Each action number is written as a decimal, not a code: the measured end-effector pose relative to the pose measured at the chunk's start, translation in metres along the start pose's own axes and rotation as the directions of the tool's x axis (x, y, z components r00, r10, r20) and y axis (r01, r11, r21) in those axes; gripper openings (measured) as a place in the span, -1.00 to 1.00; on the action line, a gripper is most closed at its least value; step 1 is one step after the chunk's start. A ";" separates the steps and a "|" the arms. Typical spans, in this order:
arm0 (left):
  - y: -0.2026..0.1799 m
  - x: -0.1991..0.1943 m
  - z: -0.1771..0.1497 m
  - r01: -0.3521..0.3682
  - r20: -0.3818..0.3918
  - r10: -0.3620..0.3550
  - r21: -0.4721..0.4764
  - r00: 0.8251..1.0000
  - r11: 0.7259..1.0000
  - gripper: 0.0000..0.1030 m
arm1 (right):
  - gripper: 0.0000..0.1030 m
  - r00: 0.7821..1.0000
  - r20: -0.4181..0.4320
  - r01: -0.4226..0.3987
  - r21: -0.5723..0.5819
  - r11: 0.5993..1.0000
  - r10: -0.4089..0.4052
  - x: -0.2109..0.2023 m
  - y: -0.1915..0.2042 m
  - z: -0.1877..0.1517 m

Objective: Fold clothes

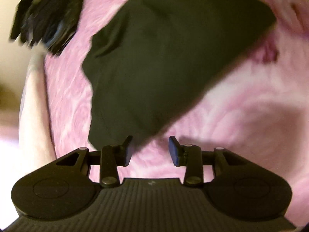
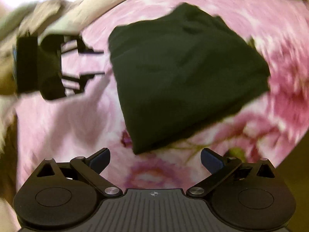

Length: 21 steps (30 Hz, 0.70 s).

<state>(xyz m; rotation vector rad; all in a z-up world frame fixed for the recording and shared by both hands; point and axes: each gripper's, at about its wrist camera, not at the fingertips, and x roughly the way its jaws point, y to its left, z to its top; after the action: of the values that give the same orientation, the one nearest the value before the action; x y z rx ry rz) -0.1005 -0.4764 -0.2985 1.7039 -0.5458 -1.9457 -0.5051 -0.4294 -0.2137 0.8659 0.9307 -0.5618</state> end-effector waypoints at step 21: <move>0.024 0.034 -0.005 0.072 0.011 -0.073 0.030 0.997 0.997 -0.45 | -0.56 0.999 -0.052 -0.001 0.253 0.968 0.015 0.027 -0.052 0.009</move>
<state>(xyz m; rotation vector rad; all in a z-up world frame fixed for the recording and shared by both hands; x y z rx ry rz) -0.0961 -0.5160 -0.3124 1.7543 -0.5265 -2.0088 -0.5258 -0.4671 -0.2541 1.1181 0.9159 -0.6621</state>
